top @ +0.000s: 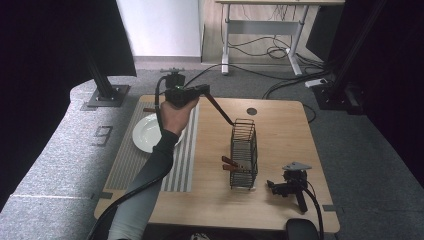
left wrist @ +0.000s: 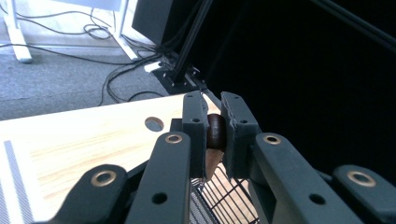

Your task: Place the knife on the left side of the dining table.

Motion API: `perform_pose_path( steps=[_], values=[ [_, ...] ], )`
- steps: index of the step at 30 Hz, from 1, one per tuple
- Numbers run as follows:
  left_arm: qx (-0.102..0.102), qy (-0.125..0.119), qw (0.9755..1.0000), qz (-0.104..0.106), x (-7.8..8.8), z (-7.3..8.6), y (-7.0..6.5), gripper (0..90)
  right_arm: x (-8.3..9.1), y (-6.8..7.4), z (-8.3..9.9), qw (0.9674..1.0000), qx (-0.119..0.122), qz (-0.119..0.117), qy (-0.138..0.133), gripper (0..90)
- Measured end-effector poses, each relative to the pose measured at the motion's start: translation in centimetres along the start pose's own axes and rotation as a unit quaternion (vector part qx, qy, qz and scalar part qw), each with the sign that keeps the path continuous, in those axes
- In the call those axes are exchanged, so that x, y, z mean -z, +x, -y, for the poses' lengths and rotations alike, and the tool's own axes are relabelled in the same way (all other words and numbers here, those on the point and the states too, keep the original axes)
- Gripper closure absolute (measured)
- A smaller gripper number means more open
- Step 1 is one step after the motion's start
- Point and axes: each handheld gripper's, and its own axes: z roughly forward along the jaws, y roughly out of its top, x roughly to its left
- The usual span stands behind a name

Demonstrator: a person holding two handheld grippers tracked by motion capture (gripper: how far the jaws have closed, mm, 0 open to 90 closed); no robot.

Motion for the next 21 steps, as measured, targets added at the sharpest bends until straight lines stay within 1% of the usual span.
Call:
perform_pose_path(
  steps=[5, 7, 9, 16, 21],
  values=[
    [0.004, -0.010, 0.9999, -0.012, 2.1, 0.1, 1.0, 80.7, 0.0, 0.0, 0.0, 1.0000, 0.000, 0.000, 0.000, 0.0],
    [0.007, -0.015, 0.9997, -0.017, 3.1, 0.4, 1.6, 80.7, 0.0, 0.0, 0.0, 1.0000, -0.001, 0.000, 0.000, 0.0],
    [0.010, -0.016, 0.9996, -0.023, 3.8, 0.7, 2.2, 80.7, 0.0, 0.0, 0.0, 1.0000, -0.001, 0.000, 0.000, 0.0],
    [0.028, -0.023, 0.9986, -0.038, 6.1, 2.5, 4.3, 80.7, 0.0, 0.0, 0.0, 1.0000, -0.001, 0.000, -0.001, 0.0],
    [0.040, -0.028, 0.9978, -0.045, 7.4, 3.7, 5.4, 80.7, 0.0, 0.0, 0.0, 1.0000, -0.001, 0.000, -0.001, 0.0]
  ],
)
